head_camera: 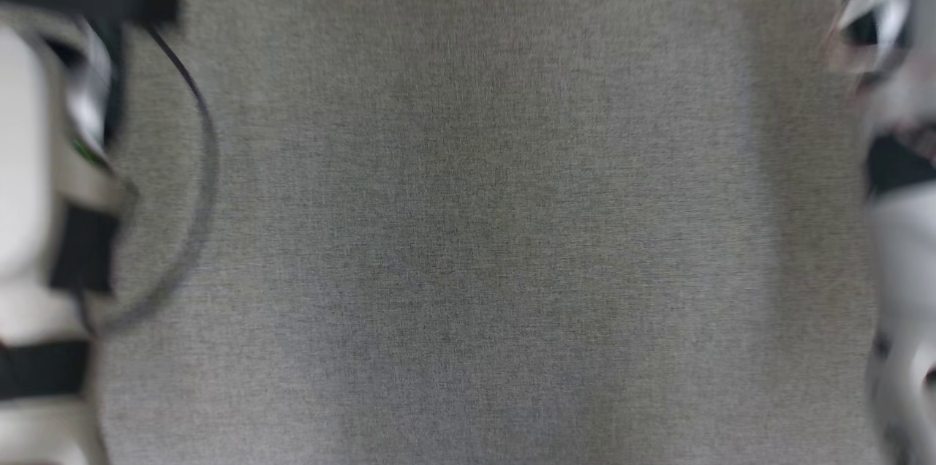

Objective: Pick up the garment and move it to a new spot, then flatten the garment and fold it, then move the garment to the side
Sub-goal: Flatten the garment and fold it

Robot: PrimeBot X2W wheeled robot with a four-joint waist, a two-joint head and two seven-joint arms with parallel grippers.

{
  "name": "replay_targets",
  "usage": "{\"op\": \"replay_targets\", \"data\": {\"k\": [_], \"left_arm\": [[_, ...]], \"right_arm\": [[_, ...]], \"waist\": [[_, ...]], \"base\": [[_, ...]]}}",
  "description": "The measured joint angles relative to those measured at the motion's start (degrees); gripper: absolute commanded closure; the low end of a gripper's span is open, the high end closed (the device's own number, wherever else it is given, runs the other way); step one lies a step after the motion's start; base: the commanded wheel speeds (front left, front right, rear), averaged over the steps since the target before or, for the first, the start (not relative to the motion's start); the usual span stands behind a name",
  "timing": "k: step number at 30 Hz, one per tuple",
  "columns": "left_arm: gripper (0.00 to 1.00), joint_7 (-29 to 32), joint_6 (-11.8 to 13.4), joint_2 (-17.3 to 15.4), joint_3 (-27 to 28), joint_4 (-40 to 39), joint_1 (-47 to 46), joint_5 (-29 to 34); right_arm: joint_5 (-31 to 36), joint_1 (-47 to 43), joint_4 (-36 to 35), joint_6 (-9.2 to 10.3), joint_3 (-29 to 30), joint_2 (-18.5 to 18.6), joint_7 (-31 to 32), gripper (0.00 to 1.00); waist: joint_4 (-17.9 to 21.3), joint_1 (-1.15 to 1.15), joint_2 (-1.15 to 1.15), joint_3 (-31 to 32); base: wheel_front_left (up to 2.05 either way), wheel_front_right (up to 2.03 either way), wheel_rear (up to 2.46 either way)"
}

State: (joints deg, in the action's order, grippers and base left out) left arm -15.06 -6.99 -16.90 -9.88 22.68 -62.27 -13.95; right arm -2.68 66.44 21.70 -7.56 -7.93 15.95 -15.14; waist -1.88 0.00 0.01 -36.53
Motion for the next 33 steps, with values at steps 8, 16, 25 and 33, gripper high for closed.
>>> {"op": "replay_targets", "data": {"k": [8,16,25,33], "left_arm": [[1.0,0.0,-0.5,6.0,5.7,-0.3,20.9,0.1],[1.0,0.0,-0.6,8.8,6.4,0.8,36.7,-2.4],[1.0,0.0,-0.6,9.3,4.8,1.8,50.0,-3.6],[1.0,0.0,-0.6,9.3,4.1,1.0,57.4,-4.4]], "right_arm": [[-4.3,-22.0,-1.9,0.0,0.4,-2.1,0.0,1.0],[-6.2,-37.8,-0.2,0.0,-0.8,-5.3,0.0,1.0],[-7.2,-51.7,0.7,0.0,-0.4,-7.1,0.0,1.0],[-7.3,-58.1,0.9,0.0,-2.2,-7.2,0.0,1.0]], "waist": [[0.7,-0.01,-0.01,7.1],[2.2,-0.02,-0.02,16.7],[3.4,-0.02,-0.02,26.9],[4.4,-0.02,-0.02,33.4]], "base": [[0.0,0.0,0.0],[0.0,0.0,0.0],[0.0,0.0,0.0],[0.0,0.0,0.0]]}}
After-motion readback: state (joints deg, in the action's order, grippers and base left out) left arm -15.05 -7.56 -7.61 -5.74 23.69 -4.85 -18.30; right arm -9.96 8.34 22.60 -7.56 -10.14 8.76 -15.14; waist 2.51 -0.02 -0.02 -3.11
